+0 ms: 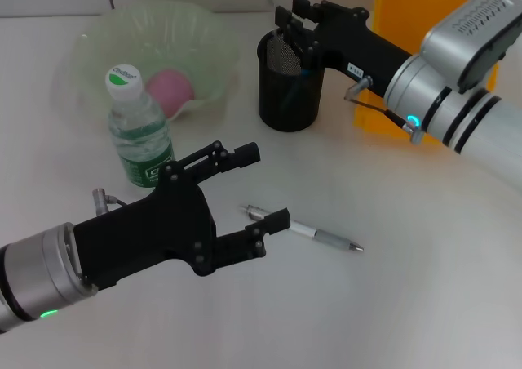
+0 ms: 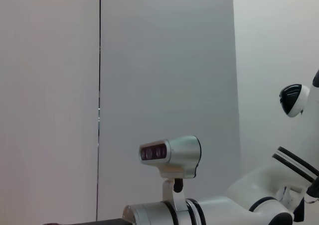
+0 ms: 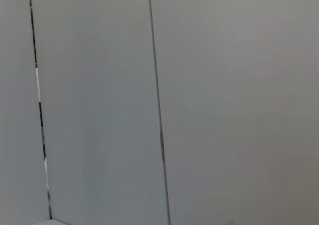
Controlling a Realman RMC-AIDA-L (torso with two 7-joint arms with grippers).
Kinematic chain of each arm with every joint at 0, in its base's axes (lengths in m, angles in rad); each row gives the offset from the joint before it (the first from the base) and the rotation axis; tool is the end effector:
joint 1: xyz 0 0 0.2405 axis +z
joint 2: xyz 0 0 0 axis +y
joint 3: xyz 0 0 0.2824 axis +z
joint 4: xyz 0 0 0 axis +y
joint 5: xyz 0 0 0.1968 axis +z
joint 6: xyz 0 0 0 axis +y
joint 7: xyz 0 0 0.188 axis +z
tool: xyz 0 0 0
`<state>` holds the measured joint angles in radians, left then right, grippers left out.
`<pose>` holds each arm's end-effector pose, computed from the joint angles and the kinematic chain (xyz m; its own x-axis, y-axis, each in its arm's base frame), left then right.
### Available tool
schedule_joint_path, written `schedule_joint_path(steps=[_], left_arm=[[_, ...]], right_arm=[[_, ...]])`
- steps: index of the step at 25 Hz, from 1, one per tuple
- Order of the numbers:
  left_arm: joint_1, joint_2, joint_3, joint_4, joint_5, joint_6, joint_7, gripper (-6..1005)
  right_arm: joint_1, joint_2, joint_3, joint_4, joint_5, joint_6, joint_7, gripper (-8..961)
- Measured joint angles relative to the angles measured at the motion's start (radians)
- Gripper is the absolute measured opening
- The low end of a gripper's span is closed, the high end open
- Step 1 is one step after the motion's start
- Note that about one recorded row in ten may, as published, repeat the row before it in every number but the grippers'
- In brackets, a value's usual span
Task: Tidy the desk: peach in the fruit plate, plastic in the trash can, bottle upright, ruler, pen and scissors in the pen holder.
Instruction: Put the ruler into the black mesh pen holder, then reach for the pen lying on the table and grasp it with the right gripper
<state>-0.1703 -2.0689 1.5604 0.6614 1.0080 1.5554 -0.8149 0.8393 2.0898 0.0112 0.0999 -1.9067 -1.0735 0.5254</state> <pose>-0.2192 0.2441 -0.0781 0.6309 -0.0427 0.7747 0.2211 -0.9472 -0.2322 0.1824 0.4381 -0.1086 0.6904 -0.0547 -0.7214 -0.5501 -0.6873 -0.4743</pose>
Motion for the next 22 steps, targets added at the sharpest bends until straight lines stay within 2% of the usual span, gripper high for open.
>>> schedule_joint_path(steps=[3, 6, 9, 12, 14, 15, 17, 18, 19, 20, 21, 22], left_arm=[[0.004, 0.001, -0.004, 0.000, 0.000, 0.001, 0.000, 784], [0.014, 0.004, -0.010, 0.000, 0.000, 0.009, 0.000, 784], [0.030, 0.009, -0.015, 0.000, 0.000, 0.016, 0.000, 784], [0.050, 0.019, -0.016, 0.000, 0.000, 0.016, 0.000, 784], [0.064, 0.028, -0.016, 0.000, 0.000, 0.016, 0.000, 784], [0.071, 0.033, -0.016, 0.000, 0.004, 0.017, 0.000, 784], [0.079, 0.040, -0.020, 0.000, 0.024, 0.016, 0.000, 784], [0.086, 0.043, -0.031, 0.000, 0.054, 0.015, 0.000, 784], [0.086, 0.043, -0.031, 0.000, 0.054, 0.015, 0.000, 784], [0.088, 0.044, -0.038, 0.000, 0.068, 0.014, 0.000, 784], [0.089, 0.044, -0.049, 0.000, 0.088, 0.013, -0.003, 784], [0.090, 0.045, -0.060, 0.000, 0.107, 0.011, -0.007, 784]], right_arm=[[-0.022, -0.002, 0.005, -0.002, 0.000, -0.050, 0.000, 282], [-0.074, -0.006, 0.025, -0.024, 0.007, -0.178, 0.008, 311], [-0.145, -0.010, 0.094, -0.086, 0.009, -0.360, 0.102, 341], [-0.186, -0.011, 0.134, -0.233, 0.009, -0.541, 0.317, 370], [-0.190, -0.010, 0.130, -0.387, 0.010, -0.623, 0.535, 390], [-0.187, -0.010, 0.117, -0.473, 0.010, -0.655, 0.650, 450], [-0.178, -0.009, 0.042, -0.660, 0.006, -0.682, 0.882, 571], [-0.181, -0.010, -0.106, -0.867, -0.009, -0.679, 1.119, 624], [-0.181, -0.010, -0.106, -0.867, -0.009, -0.679, 1.119, 677], [-0.195, -0.013, -0.229, -1.003, -0.028, -0.671, 1.257, 730], [-0.224, -0.020, -0.450, -1.210, -0.092, -0.658, 1.438, 783], [-0.224, -0.020, -0.450, -1.210, -0.092, -0.658, 1.438, 786]])
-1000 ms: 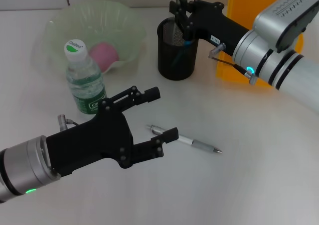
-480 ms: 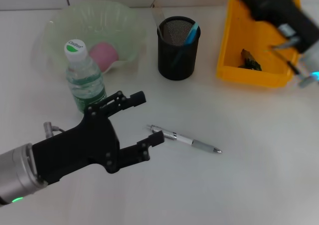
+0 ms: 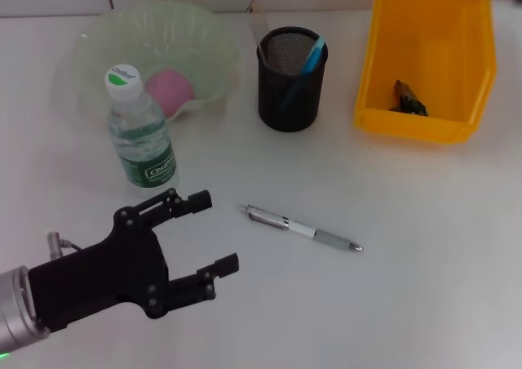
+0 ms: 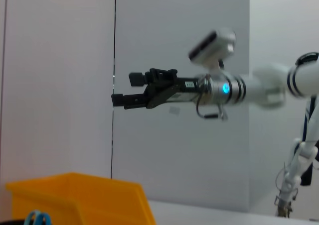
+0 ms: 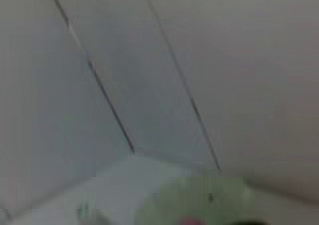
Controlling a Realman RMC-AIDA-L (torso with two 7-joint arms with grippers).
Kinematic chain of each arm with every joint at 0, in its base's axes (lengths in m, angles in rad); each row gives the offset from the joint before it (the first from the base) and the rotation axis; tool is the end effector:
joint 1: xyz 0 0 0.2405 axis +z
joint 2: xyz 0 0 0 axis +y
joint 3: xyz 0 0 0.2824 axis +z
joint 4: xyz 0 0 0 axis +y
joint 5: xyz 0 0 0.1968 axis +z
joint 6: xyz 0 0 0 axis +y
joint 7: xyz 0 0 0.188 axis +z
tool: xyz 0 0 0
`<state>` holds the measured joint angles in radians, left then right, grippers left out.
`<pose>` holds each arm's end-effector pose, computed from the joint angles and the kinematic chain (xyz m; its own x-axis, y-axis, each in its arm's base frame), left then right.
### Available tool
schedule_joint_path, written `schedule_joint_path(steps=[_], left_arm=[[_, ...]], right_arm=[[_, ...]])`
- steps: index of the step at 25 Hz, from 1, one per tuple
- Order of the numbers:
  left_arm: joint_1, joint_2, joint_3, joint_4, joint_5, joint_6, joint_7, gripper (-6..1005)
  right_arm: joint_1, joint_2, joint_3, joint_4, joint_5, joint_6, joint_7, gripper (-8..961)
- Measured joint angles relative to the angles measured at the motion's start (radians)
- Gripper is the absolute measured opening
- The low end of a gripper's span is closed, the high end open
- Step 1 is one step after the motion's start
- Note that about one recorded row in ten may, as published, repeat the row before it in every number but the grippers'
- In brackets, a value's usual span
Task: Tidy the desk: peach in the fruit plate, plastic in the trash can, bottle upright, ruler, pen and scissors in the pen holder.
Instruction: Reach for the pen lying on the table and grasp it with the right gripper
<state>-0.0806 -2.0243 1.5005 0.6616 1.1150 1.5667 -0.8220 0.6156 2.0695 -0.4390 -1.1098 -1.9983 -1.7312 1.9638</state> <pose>-0.2634 0.2200 -0.0688 0.7079 0.0220 0.7060 0.2693 -0.9325 -0.2409 0.2012 0.3895 0.0655 0.6293 -0.4063 -0.6625 -0.6393 -0.7553 -0.1440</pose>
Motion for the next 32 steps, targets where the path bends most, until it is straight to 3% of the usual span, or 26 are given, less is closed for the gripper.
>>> schedule_joint_path(steps=[1, 2, 3, 7, 11, 12, 15, 16, 21, 32], left_arm=[[-0.004, 0.000, -0.023, 0.000, 0.041, -0.003, -0.016, 784], [-0.004, 0.000, -0.023, 0.000, 0.041, -0.003, -0.016, 784], [-0.008, 0.000, -0.039, 0.000, 0.067, -0.003, -0.029, 784], [-0.016, -0.001, -0.072, 0.008, 0.133, 0.001, -0.067, 784], [-0.024, 0.002, -0.087, 0.010, 0.182, 0.004, -0.097, 784], [-0.024, 0.002, -0.087, 0.010, 0.182, 0.004, -0.097, 784], [-0.032, 0.004, -0.096, 0.011, 0.217, 0.007, -0.137, 784], [-0.035, 0.003, -0.097, 0.011, 0.228, 0.009, -0.144, 785], [-0.036, 0.000, -0.095, 0.010, 0.235, 0.010, -0.140, 785], [-0.038, -0.004, -0.122, 0.012, 0.273, 0.015, -0.140, 785]], right_arm=[[-0.021, -0.011, -0.220, -0.197, -0.103, -0.004, 0.150, 789], [-0.018, -0.015, -0.304, -0.284, -0.166, -0.022, 0.203, 792], [-0.018, -0.015, -0.304, -0.284, -0.166, -0.022, 0.203, 796], [0.091, -0.018, -0.550, -0.460, -0.417, -0.167, 0.355, 801], [0.224, -0.004, -0.713, -0.370, -0.508, -0.235, 0.346, 800], [0.224, -0.004, -0.713, -0.370, -0.508, -0.235, 0.346, 800], [0.291, 0.005, -0.797, -0.257, -0.542, -0.212, 0.337, 799], [0.330, 0.013, -0.838, -0.163, -0.549, -0.168, 0.345, 799], [0.369, 0.017, -0.967, -0.005, -0.554, -0.033, 0.389, 797], [0.385, 0.023, -1.156, 0.087, -0.503, 0.112, 0.468, 766]])
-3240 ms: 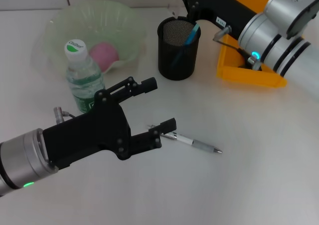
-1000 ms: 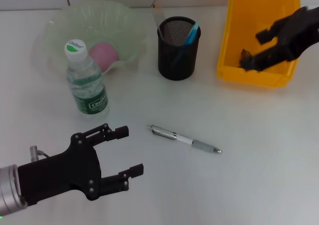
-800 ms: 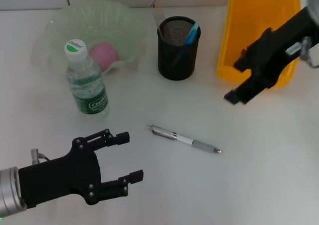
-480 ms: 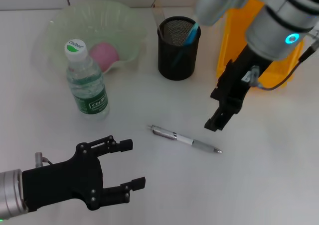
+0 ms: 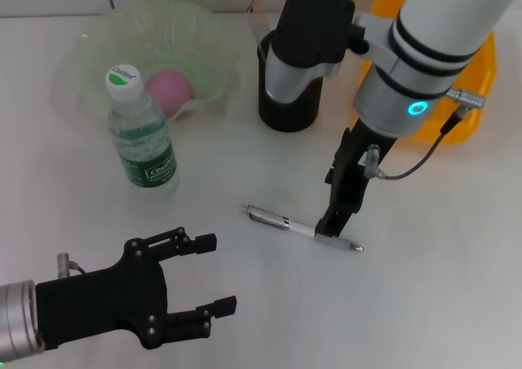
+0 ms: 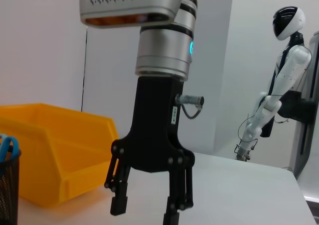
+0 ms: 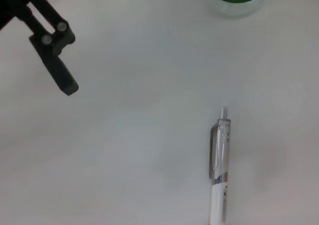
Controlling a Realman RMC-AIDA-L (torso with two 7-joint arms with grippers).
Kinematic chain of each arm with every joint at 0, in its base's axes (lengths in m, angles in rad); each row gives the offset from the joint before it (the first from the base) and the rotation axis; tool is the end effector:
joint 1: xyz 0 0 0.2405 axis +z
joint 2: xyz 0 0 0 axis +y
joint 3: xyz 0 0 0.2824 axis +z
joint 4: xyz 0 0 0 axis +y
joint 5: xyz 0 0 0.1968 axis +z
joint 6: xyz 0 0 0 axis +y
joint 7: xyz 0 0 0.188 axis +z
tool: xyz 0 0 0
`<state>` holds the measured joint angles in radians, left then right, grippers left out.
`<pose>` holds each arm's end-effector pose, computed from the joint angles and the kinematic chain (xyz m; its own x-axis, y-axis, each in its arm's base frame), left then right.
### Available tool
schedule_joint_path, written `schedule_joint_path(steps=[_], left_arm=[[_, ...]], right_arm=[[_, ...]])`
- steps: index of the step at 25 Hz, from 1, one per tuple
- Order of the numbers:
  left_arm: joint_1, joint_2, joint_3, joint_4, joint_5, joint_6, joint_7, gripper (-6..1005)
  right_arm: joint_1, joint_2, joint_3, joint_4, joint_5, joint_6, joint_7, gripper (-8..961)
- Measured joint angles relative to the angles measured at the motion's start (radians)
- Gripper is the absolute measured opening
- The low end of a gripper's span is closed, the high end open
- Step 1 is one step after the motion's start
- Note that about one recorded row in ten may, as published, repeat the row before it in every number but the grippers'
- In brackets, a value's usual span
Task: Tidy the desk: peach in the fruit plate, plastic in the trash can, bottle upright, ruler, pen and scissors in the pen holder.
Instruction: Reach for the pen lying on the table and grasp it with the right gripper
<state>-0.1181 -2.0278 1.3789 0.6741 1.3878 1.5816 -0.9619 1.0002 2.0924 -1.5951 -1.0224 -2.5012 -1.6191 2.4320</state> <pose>-0.2798 0.2153 -0.0793 0.7846 0.1462 0.6025 0.2699 -0.9554 -0.1196 0.1411 0.3660 -0.1120 0.8015 -0.2708 0.5332 -0.2373 -0.9624 -0.1320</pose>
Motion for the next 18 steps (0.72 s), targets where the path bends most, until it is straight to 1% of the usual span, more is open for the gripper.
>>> schedule_joint_path(steps=[3, 4, 11, 14, 18], left_arm=[[0.000, -0.002, 0.000, 0.000, 0.000, 0.000, 0.002, 785], [0.000, -0.003, 0.000, 0.000, 0.000, -0.002, 0.002, 785], [-0.003, -0.008, 0.000, 0.000, 0.000, -0.006, 0.007, 785], [-0.003, -0.016, -0.008, -0.006, 0.000, -0.004, 0.032, 785], [-0.004, -0.019, -0.012, -0.008, 0.000, -0.002, 0.040, 785]], right_arm=[[-0.001, 0.000, -0.051, 0.016, 0.004, 0.039, 0.038, 758], [-0.001, 0.000, -0.091, 0.024, 0.005, 0.066, 0.069, 755], [0.002, 0.000, -0.151, 0.037, 0.018, 0.106, 0.142, 735], [0.007, 0.000, -0.174, 0.047, 0.032, 0.123, 0.188, 727], [0.008, 0.000, -0.195, 0.053, 0.036, 0.136, 0.206, 715]])
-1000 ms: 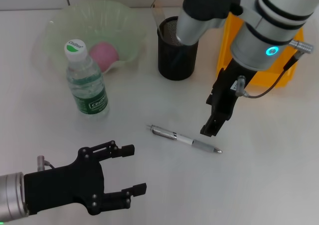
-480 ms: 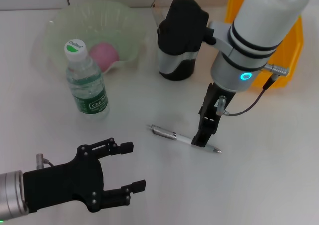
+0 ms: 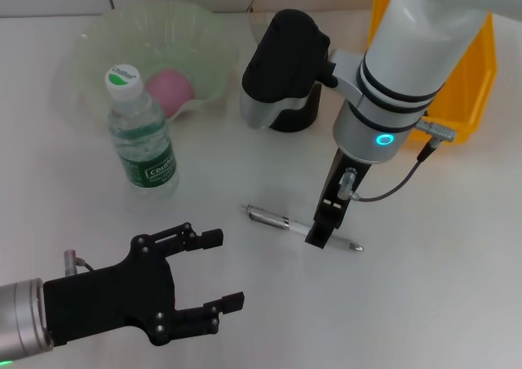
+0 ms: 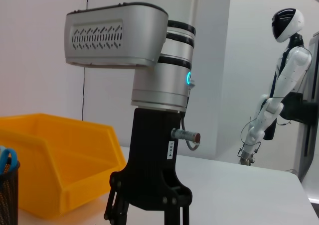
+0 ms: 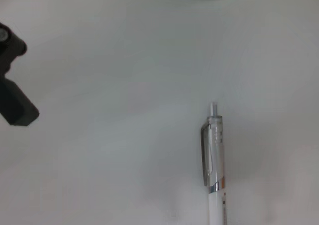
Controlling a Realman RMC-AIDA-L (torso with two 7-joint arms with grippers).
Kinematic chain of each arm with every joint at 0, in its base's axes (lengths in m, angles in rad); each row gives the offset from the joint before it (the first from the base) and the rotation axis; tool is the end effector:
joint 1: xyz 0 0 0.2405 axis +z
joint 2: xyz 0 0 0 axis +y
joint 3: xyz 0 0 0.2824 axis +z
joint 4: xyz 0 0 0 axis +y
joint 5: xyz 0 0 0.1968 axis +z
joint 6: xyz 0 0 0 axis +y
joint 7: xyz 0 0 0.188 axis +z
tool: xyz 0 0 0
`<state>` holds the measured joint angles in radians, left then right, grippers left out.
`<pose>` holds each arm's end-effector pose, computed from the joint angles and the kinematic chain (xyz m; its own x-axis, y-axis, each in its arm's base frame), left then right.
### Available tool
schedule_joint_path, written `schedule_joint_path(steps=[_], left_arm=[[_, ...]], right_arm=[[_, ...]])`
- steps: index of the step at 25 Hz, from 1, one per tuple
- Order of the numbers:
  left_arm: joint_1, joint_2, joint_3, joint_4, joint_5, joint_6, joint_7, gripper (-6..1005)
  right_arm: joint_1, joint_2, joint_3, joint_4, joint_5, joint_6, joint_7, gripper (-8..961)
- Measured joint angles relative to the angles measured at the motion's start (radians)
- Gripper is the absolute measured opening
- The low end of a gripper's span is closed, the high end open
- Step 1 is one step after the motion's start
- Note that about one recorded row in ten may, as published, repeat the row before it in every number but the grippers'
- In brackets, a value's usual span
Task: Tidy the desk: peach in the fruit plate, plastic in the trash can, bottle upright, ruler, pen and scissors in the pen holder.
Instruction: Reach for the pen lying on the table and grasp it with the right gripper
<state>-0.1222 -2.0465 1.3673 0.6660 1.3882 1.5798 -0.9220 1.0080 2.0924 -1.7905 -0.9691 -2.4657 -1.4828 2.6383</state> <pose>-0.2750 0.2168 -0.0839 0.7820 0.1122 0.6131 0.2500 -0.9576 -0.1435 0.1511 0.3621 -0.1371 0.7505 -0.3667 0.5498 -0.2831 -0.9301 -0.2339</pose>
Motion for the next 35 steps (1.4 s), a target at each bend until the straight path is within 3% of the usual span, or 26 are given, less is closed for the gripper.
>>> schedule_joint_path(steps=[31, 35], left_arm=[[-0.006, 0.000, -0.001, -0.002, 0.000, -0.004, 0.000, 785], [-0.008, 0.000, -0.001, -0.002, 0.000, -0.003, 0.000, 785]], right_arm=[[0.019, 0.000, -0.114, 0.051, 0.054, 0.063, 0.065, 578], [0.022, 0.000, -0.125, 0.052, 0.057, 0.063, 0.073, 468]])
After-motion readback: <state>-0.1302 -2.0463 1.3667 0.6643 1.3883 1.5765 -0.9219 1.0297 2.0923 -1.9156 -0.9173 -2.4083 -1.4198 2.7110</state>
